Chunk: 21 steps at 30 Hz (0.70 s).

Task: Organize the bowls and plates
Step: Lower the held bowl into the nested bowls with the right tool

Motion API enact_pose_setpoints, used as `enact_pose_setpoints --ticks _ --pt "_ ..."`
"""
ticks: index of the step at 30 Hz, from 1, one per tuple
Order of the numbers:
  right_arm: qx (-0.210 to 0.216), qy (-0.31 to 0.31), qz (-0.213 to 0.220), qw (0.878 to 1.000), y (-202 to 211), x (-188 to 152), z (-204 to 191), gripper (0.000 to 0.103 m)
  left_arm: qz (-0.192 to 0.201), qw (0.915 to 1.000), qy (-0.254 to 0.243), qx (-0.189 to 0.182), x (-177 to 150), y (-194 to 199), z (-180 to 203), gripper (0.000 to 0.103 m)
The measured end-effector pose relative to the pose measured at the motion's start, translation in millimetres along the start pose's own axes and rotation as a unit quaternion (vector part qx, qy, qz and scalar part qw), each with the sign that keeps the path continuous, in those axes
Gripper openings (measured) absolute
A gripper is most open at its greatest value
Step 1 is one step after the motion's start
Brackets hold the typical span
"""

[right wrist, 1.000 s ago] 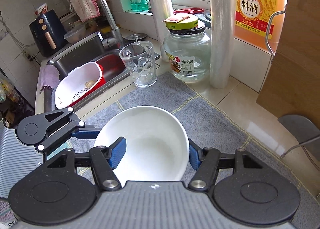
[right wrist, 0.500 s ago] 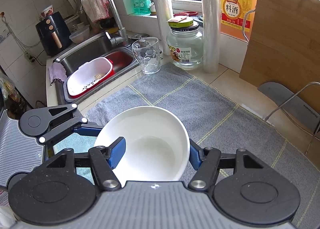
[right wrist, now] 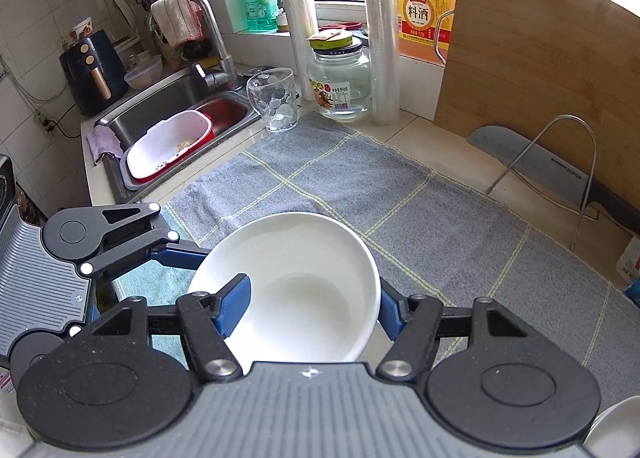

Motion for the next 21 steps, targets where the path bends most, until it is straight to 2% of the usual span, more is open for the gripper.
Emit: enact_pose_setpoints --ticks 9,21 --pt "-0.017 -0.021 -0.008 1.000 9.4 -23.0 16.5 0.072 -0.007 0.9996 -0.017 -0.024 1.2 -12.0 24.9 0.086" --pt "-0.025 -0.038 -0.022 0.999 1.8 -41.8 27.8 0.072 -0.026 0.9989 -0.015 -0.036 -7.5 -27.3 33.9 0.086"
Point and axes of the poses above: each gripper's, at about its wrist camera, not at the fingertips, and y roughly against the way its jaws point, z to its right, x to its top, the point moved 8 cm from there along -y, roughly the way its jaws point
